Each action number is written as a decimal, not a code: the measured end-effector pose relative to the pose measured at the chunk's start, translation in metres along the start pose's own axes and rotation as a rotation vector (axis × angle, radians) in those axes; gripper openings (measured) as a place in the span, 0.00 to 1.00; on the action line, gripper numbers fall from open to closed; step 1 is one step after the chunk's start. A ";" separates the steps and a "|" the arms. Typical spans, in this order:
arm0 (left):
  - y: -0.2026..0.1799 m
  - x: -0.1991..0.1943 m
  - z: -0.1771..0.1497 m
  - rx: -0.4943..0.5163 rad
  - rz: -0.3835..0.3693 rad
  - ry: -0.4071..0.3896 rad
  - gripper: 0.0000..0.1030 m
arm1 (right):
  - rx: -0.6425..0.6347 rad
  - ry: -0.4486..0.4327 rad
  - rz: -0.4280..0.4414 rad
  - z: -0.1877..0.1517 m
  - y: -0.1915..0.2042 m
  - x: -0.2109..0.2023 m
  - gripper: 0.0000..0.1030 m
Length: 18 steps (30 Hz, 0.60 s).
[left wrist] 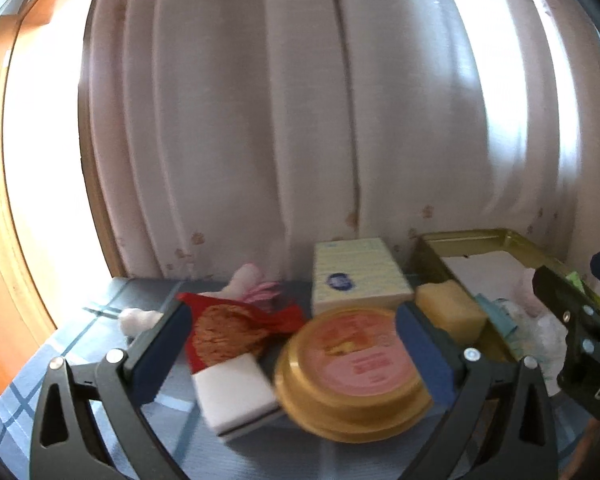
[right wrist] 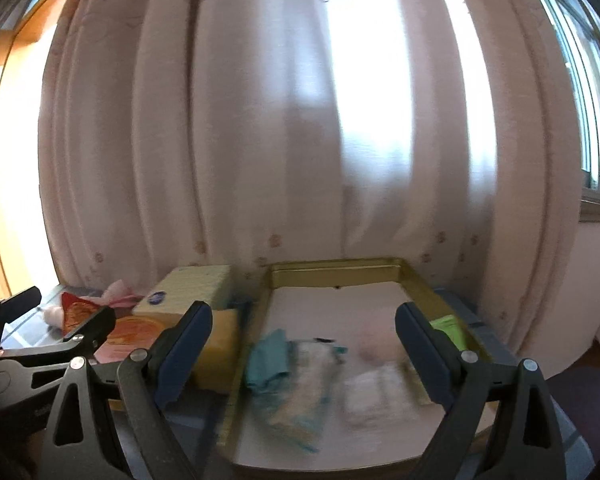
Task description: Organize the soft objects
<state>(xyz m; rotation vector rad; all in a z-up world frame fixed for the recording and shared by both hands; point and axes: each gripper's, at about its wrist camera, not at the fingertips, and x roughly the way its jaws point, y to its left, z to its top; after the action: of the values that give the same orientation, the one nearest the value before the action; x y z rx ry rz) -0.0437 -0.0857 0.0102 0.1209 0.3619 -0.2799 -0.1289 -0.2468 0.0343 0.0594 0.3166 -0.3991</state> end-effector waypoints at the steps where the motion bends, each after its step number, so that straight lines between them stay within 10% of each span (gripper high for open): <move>1: 0.007 0.001 0.000 -0.009 0.002 0.007 1.00 | -0.008 0.001 0.006 0.000 0.007 0.000 0.92; 18: 0.107 0.014 -0.002 -0.021 0.151 0.037 1.00 | -0.042 0.046 0.175 -0.006 0.100 -0.005 0.92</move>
<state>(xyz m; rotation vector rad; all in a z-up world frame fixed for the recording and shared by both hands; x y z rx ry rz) -0.0003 0.0135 0.0098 0.1326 0.3903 -0.1249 -0.0962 -0.1526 0.0293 0.0549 0.3620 -0.2182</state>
